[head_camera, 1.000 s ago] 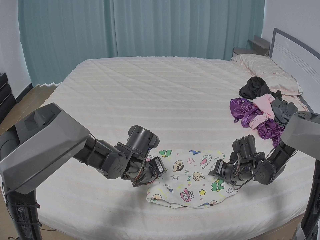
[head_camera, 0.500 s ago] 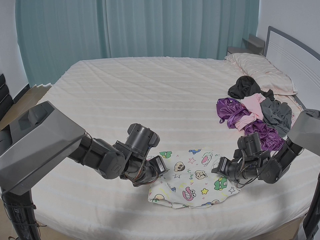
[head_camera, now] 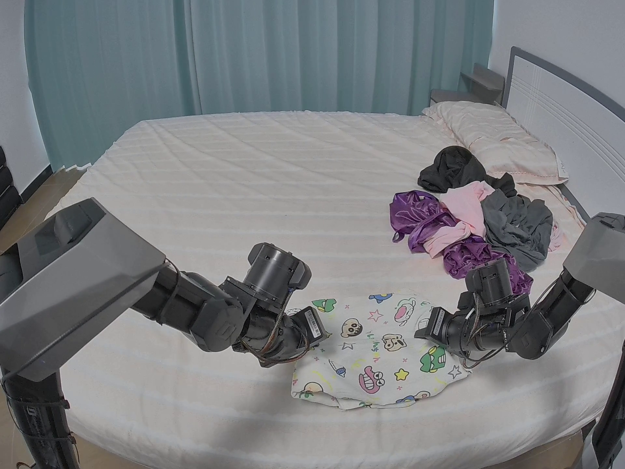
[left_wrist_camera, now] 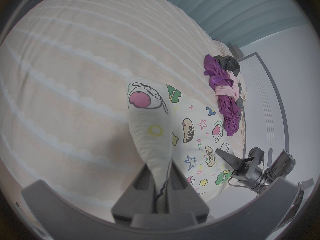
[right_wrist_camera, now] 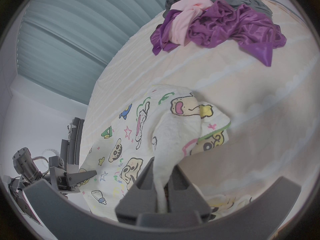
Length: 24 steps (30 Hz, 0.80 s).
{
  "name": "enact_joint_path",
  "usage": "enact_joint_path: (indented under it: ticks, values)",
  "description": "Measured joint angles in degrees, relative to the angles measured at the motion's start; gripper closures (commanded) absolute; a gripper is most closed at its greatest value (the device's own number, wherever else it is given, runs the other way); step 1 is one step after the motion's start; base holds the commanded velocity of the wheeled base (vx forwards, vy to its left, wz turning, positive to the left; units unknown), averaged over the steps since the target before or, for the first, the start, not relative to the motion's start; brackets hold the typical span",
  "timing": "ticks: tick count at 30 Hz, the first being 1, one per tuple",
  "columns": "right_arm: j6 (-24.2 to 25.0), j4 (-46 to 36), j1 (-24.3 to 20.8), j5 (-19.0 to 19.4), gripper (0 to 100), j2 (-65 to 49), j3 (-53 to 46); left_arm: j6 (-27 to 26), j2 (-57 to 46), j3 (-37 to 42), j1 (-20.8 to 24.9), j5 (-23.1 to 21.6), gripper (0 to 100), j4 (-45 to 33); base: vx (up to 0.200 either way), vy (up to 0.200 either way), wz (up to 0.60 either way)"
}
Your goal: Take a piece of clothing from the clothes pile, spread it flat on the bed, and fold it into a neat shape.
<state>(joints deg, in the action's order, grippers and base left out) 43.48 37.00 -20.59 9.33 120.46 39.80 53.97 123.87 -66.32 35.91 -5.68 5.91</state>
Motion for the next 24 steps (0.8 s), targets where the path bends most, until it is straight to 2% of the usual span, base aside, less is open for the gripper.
enact_joint_path:
  ticks: [14, 15, 24]
  values:
    - [-0.44, -0.02, 0.69, -0.11, 100, 0.22, -0.11, 0.04, 0.16, 0.83, 0.00, 0.02, 100, 0.05, 0.000, -0.014, 0.00]
    - [-0.51, -0.02, 0.69, -0.09, 0, 0.30, -0.28, 0.04, 0.16, 1.02, -0.09, 0.02, 0, 0.05, 0.000, 0.000, 0.00]
    - [-1.52, 0.13, 1.50, -1.04, 0, 0.40, -1.94, -0.43, -0.16, 5.63, -0.09, 0.56, 0, -0.15, 0.000, 0.000, 0.00]
